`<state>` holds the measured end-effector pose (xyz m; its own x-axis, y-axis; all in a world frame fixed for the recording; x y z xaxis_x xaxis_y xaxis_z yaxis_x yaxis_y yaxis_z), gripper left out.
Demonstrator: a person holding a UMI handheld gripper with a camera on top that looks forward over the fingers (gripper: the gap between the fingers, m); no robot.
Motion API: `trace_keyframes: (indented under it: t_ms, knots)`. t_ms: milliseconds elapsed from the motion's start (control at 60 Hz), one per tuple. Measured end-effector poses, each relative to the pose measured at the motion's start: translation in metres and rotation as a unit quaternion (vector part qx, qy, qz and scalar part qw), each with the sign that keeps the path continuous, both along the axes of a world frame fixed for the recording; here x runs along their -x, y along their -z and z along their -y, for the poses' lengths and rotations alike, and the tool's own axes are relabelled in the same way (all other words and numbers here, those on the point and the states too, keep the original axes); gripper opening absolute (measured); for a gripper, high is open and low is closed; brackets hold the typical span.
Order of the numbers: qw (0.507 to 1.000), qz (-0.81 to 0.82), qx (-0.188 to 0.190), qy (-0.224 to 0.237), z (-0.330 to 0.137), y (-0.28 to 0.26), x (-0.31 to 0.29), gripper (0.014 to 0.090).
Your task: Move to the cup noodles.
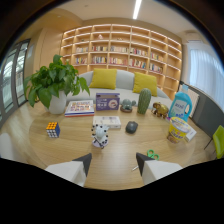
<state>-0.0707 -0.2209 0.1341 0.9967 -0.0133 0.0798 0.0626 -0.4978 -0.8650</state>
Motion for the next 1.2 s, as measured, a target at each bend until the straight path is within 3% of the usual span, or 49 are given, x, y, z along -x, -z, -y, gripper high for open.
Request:
trace_keyframes:
  t_ms: [333, 600, 917, 1200]
  knots:
    - [1.000, 0.005, 0.005, 0.016, 0.034, 0.001, -0.060, 0.0844]
    - [0.997, 0.035, 0.020, 0.071, 0.050, 0.006, -0.195, 0.0846]
    - [0.995, 0.037, 0.016, 0.096, -0.015, 0.025, -0.316, 0.0847]
    - [0.996, 0.034, 0.017, 0.082, -0.072, 0.048, -0.349, 0.0845]
